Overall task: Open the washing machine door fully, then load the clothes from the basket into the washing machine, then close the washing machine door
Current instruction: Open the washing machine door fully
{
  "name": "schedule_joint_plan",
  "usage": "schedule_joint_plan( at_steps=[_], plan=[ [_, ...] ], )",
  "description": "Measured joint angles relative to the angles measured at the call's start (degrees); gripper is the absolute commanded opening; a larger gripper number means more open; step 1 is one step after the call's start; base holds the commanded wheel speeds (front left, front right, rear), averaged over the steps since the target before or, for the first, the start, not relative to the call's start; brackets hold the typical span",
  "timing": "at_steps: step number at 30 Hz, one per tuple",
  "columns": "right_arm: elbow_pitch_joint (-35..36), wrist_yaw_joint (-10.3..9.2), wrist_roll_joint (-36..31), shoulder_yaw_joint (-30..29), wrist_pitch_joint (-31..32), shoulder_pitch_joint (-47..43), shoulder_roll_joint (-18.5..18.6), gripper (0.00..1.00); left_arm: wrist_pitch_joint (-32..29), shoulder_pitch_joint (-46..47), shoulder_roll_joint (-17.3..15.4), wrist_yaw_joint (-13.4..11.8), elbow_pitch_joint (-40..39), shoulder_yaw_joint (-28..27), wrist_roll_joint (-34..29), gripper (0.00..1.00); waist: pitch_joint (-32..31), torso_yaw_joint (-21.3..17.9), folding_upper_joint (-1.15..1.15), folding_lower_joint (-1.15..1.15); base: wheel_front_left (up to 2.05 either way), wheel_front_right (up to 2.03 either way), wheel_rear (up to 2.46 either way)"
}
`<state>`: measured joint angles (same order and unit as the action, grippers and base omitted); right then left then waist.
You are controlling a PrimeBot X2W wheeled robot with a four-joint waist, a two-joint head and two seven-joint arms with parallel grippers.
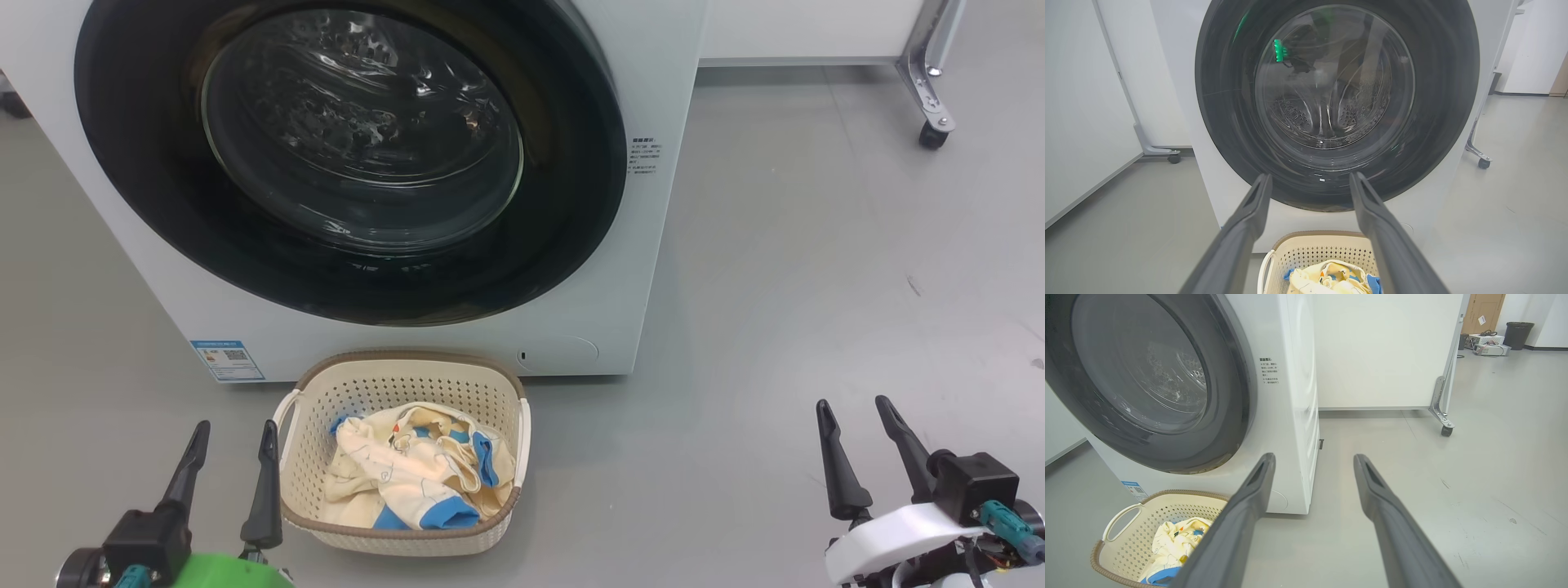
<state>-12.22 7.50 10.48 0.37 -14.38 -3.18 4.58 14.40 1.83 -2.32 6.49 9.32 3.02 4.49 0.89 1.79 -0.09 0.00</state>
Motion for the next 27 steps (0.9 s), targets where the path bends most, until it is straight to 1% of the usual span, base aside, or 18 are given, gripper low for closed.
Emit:
schedule_joint_plan(
  at_steps=[18, 19, 20, 21, 27],
  plan=[
    [0.1, 0.0, 0.0, 0.1, 0.0, -0.1, 0.0, 1.0, 0.0, -0.3, 0.1, 0.0, 0.0, 0.0, 0.0, 1.0, 0.0, 0.0, 0.0, 0.0, 0.02, 0.02, -0.05],
    [0.1, 0.0, 0.0, 0.1, 0.0, -0.1, 0.0, 0.82, 0.0, -0.3, 0.1, 0.0, 0.0, 0.0, 0.0, 1.0, 0.0, 0.0, 0.0, 0.0, 0.0, 0.0, 0.0],
    [0.1, 0.0, 0.0, 0.1, 0.0, -0.1, 0.0, 0.33, 0.0, -0.3, 0.1, 0.0, 0.0, 0.0, 0.0, 1.0, 0.0, 0.0, 0.0, -0.01, 0.0, 0.0, 0.0],
    [0.1, 0.0, 0.1, 0.2, 0.0, -0.1, 0.0, 0.0, 0.0, -0.3, 0.1, 0.0, 0.0, 0.0, 0.0, 1.0, 0.0, 0.0, 0.0, -0.01, 0.0, 0.0, 0.0],
    [0.2, 0.0, 0.3, 0.7, 0.0, -0.1, 0.0, 0.0, 0.0, -0.3, 0.1, 0.2, 0.0, -0.1, 0.0, 1.0, 0.0, 0.1, 0.0, -0.01, 0.0, 0.0, 0.0]
  ],
)
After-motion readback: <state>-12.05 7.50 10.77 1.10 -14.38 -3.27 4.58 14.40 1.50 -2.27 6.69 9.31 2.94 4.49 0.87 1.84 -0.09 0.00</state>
